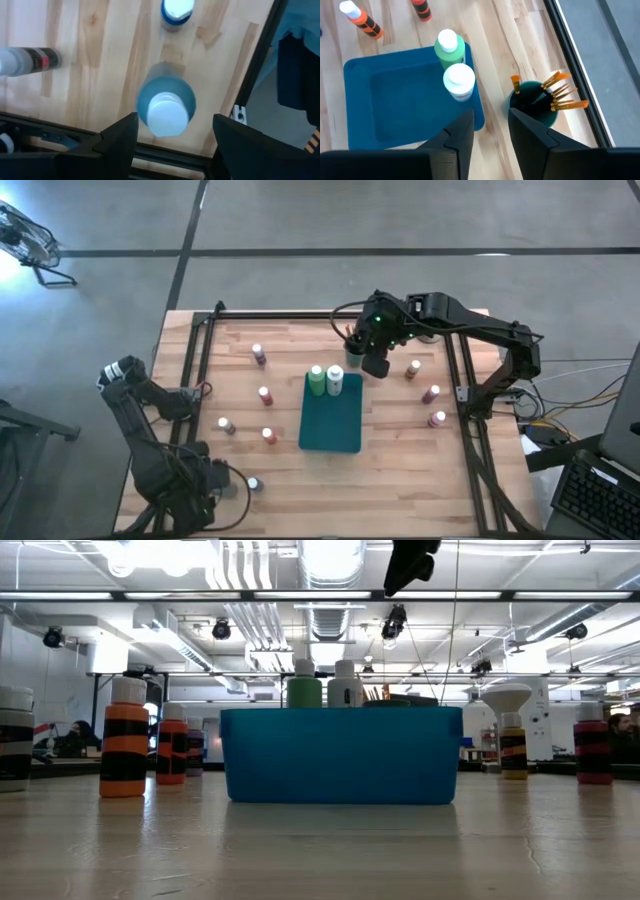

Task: Pick & Place Paint Supplies
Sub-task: Put the large blue paint bottle into the blue bin

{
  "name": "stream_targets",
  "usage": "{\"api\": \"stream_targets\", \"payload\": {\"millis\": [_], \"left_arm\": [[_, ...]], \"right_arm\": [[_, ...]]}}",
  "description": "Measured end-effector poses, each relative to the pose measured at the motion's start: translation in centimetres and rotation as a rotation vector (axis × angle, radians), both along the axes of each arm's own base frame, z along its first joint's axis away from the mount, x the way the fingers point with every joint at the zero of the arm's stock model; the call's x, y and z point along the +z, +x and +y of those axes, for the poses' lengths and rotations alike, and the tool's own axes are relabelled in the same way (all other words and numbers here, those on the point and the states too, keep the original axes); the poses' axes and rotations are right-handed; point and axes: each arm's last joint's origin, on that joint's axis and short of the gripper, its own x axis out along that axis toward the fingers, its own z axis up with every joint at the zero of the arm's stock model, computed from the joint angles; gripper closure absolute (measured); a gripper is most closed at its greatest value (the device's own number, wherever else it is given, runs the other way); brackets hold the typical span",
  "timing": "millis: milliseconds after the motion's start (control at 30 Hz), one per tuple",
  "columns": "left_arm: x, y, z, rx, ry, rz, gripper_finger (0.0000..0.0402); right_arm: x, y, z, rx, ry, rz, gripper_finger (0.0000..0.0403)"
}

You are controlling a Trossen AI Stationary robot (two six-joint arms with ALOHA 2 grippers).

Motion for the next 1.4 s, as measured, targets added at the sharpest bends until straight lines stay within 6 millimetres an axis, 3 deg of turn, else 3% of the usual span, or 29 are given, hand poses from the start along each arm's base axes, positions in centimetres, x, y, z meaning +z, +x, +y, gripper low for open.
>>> {"api": "stream_targets", "payload": {"millis": [333, 600, 1233, 1400], "left_arm": [[-0.4, 0.0, 0.2, 0.002, 0.034, -0.011, 0.0142], [-1.8, 0.0, 0.2, 0.001, 0.054, 0.005, 0.0171], [-2.0, 0.0, 0.2, -0.028, 0.047, -0.008, 0.0274], [-2.7, 0.1, 0.3, -0.037, 0.049, -0.009, 0.0277]], "right_arm": [[0.0, 0.1, 0.0, 0.003, -0.003, -0.006, 0.0264], [0.0, 0.1, 0.0, 0.003, -0.003, -0.006, 0.0258], [0.0, 0.1, 0.0, 0.01, -0.008, -0.006, 0.0327], [0.0, 0.1, 0.0, 0.025, -0.017, -0.003, 0.0336]]}}
